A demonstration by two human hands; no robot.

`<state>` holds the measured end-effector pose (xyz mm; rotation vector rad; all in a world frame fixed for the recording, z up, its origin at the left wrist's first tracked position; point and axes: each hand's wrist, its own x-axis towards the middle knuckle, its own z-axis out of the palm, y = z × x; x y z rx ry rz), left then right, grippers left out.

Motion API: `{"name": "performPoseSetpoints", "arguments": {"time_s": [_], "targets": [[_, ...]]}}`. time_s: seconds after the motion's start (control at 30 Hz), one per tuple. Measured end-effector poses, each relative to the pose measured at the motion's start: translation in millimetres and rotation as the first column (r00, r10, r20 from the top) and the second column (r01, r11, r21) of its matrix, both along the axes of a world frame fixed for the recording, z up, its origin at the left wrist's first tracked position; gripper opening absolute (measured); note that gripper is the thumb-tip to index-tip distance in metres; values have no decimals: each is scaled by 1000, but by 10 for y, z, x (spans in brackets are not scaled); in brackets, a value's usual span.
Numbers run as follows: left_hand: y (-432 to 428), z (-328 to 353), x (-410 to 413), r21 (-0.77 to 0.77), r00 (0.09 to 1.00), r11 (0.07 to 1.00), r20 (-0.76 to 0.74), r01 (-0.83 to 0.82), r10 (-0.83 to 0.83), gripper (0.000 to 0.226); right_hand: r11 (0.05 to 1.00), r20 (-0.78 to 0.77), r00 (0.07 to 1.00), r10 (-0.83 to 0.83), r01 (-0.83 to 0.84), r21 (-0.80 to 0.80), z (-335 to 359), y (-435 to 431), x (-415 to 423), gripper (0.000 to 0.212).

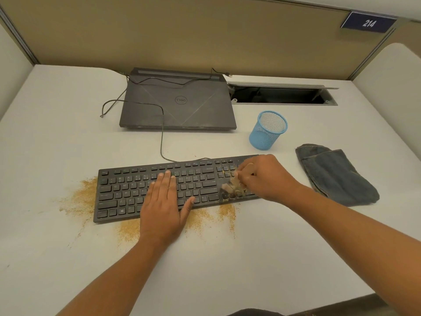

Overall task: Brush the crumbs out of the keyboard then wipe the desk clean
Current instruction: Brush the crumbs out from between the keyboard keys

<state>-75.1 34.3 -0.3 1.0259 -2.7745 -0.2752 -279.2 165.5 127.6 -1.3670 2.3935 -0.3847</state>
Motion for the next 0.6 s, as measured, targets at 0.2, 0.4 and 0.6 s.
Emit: {"name": "performPoseSetpoints", "arguments": {"time_s": [0.2, 0.4, 0.6], "targets": [[0, -2, 4, -2, 1000, 1000, 9, -4, 4, 84, 995, 4, 996, -89, 89, 48, -133, -2, 95, 41], [0, 4, 1, 2, 1000, 1000, 13, 0, 0, 84, 987, 48, 988, -150, 146, 73, -107, -44, 142, 36], [1, 19, 5, 4, 1000, 1000, 16, 6, -6, 84, 996, 63, 994, -91, 90, 12, -132, -83, 163, 41]]}}
